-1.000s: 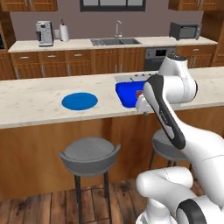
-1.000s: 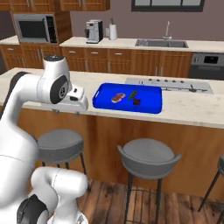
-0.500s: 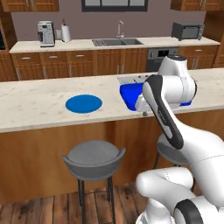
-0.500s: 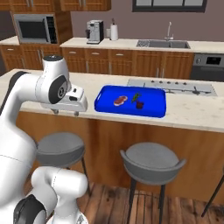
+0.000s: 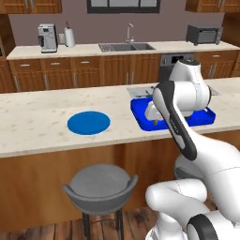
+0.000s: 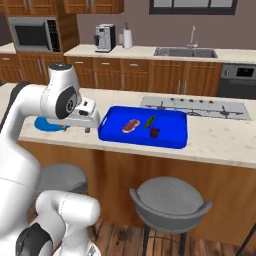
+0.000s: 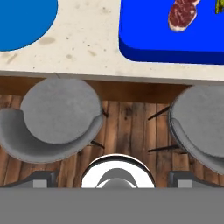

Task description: Create a steak meal by picking up the steak and asparagus from the tray and placing them on the plate. Leave the beet on the tray.

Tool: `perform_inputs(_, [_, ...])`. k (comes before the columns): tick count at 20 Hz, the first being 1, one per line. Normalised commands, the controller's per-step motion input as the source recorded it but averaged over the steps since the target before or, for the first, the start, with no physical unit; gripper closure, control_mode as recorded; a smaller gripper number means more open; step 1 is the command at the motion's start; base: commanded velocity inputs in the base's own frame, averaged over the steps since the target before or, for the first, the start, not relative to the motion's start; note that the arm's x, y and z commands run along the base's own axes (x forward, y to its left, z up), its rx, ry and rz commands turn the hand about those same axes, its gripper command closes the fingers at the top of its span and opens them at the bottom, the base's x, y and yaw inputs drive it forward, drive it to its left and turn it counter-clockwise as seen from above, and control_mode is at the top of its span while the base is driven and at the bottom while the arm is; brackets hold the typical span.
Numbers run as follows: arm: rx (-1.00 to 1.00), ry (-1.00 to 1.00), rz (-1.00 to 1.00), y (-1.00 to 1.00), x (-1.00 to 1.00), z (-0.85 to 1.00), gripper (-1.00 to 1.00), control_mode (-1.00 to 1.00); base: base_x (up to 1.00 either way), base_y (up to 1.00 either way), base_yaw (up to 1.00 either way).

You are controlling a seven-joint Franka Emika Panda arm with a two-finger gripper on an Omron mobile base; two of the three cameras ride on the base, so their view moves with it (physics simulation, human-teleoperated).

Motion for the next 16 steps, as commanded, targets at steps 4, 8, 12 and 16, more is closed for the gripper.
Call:
perform_inputs(4, [0.00,0.00,0.00,0.00,0.00,0.00,-1.00,1.00,0.71,-0.34,0.02])
perform_inputs(8, [0.00,0.00,0.00,0.00,0.00,0.00,-1.00,1.00,0.65,-0.19,0.13])
perform_inputs(12, [0.00,0.00,0.00,0.00,0.00,0.00,-1.00,1.00,0.56,-0.13,0.21])
perform_inputs(16, [0.00,0.00,0.00,0.00,0.00,0.00,-1.00,1.00,0.50,-0.06,0.25])
